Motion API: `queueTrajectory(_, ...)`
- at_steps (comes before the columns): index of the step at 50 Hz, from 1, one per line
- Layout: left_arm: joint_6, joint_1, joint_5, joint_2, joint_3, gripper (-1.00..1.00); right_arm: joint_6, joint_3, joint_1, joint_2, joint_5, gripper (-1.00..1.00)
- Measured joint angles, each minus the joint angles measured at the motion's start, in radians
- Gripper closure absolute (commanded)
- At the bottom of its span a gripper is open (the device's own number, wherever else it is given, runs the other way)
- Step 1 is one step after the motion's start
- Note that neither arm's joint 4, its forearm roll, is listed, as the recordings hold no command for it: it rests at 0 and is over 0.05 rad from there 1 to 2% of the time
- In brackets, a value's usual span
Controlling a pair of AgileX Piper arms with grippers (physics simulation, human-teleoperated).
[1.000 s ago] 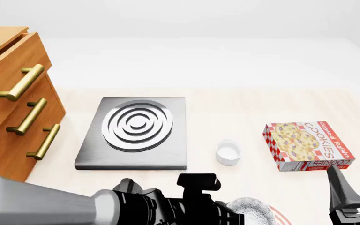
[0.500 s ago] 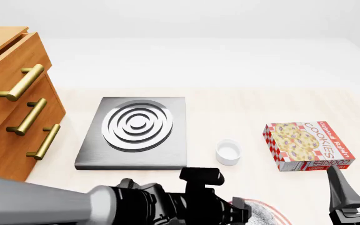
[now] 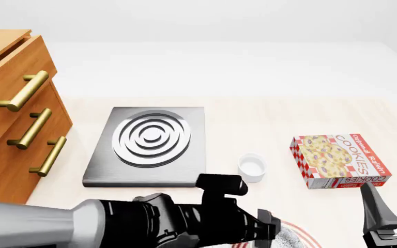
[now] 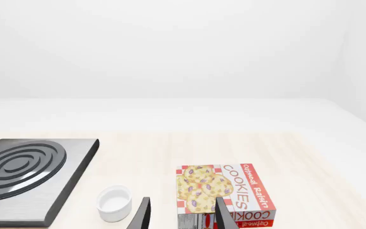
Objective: Pick the akita bowl on the wooden cabinet and place it on the plate.
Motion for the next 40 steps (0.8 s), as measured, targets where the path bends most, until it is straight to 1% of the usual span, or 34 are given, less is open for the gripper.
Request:
queueTrajectory(14,0.049,0.028,0.034,-0.115,-0.002,-1.0,0.0,0.0,0.0,0.0,0.0,-1.0)
queueTrajectory(21,0.064,0.044,0.032,-0.176,0.017,-1.0,0.0,0.0,0.0,0.0,0.0,-1.0)
queueTrajectory(40,0.128,0.132,0.03,-0.334,0.081,-1.0,0.0,0.0,0.0,0.0,0.0,-1.0)
